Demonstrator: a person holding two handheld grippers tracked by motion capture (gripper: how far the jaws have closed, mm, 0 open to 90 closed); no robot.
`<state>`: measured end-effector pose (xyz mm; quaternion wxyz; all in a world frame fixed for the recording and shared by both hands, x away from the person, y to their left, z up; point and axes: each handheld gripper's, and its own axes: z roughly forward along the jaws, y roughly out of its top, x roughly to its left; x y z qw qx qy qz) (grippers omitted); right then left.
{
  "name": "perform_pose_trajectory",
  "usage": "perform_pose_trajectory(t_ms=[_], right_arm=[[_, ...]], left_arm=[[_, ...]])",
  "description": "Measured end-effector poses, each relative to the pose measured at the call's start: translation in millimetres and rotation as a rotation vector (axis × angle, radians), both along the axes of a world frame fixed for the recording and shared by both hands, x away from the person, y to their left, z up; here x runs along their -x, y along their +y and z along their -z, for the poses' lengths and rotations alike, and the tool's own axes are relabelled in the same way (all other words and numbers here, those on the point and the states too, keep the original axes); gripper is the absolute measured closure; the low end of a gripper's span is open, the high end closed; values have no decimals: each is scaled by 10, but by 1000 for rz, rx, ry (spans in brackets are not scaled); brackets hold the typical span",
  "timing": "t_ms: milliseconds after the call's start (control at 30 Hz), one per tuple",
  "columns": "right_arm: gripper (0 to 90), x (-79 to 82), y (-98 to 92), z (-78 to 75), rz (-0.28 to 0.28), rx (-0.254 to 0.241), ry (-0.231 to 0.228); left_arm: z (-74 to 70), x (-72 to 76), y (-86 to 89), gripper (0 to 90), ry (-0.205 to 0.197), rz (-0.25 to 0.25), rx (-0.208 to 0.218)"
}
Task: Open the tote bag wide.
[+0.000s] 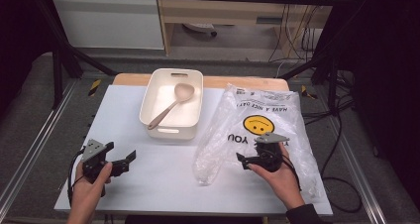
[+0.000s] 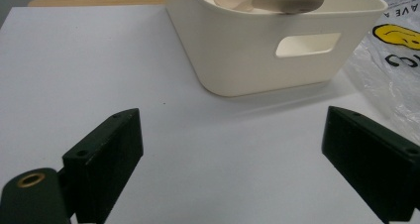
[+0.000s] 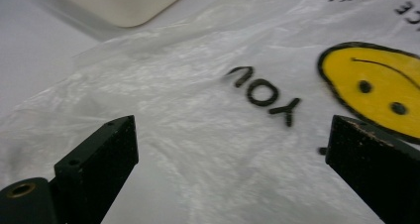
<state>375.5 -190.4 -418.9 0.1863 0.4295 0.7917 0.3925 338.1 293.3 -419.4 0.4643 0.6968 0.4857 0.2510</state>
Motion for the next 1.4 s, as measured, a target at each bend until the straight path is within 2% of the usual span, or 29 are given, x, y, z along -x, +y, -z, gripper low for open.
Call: perform_pose_trajectory(t_ms=[167, 333, 567, 633, 967, 1233, 1400], right_arm=[[78, 90, 230, 4, -73, -1, -1], [74, 151, 387, 10, -112, -23, 11], [62, 235, 567, 32, -165, -11, 10], [59, 277, 653, 51, -192, 5, 14], [55, 391, 888, 114, -266, 35, 30], [54, 411, 948, 151, -281, 40, 38], [55, 457, 1106, 199, -321, 67, 38]], left_arm=[[2, 0, 3, 85, 2, 0, -2], [3, 0, 1, 85, 5, 3, -3], [5, -2, 7, 83, 6, -3, -3], [4, -2, 6, 83, 7, -3, -2], [5, -2, 8, 83, 7, -3, -1], [6, -4, 5, 83, 8, -2, -4], [6, -3, 4, 83, 9, -2, -5]])
